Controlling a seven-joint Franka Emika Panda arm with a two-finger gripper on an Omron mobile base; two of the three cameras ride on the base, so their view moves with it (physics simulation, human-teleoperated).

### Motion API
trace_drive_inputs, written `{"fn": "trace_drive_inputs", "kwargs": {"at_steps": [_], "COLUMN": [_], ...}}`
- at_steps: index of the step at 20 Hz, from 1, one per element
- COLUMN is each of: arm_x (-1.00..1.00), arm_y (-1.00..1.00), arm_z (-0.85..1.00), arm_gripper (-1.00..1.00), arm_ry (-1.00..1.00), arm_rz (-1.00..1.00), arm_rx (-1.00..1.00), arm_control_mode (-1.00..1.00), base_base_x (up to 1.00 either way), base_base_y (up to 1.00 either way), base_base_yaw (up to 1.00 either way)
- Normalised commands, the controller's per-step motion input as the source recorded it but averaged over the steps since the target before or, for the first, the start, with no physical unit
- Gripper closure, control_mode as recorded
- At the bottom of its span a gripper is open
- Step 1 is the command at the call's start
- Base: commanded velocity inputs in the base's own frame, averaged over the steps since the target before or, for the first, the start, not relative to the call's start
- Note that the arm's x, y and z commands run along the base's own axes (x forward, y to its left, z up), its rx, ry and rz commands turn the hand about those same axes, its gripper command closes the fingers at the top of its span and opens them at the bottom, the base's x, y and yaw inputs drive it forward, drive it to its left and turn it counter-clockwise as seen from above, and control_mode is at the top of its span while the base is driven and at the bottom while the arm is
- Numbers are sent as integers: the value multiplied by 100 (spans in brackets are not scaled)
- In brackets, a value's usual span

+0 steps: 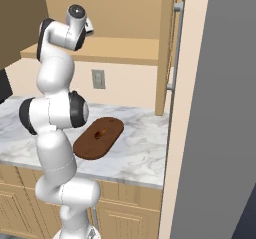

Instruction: Open the cabinet, retrieve the rolling pin, and place it next to the meat on the cutting board to prepare for tenderizing.

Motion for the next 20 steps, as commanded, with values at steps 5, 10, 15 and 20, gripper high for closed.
{"fn": "trace_drive_inputs", "kwargs": {"at_steps": [5,10,15,20], "arm_x": [21,6,-1,-9], "arm_y": [1,7,16,9], "arm_z": [-17,-38,-34,-10], "arm_gripper": [-100,100,100,100], "arm_ry": [0,2,1,0], "arm_rz": [0,0,0,1], "arm_rx": [0,-2,0,1], "arm_control_mode": [-100,-100,-100,-100], "base_base_x": [0,0,0,0], "base_base_y": [0,0,0,0], "base_base_yaw": [0,0,0,0]}}
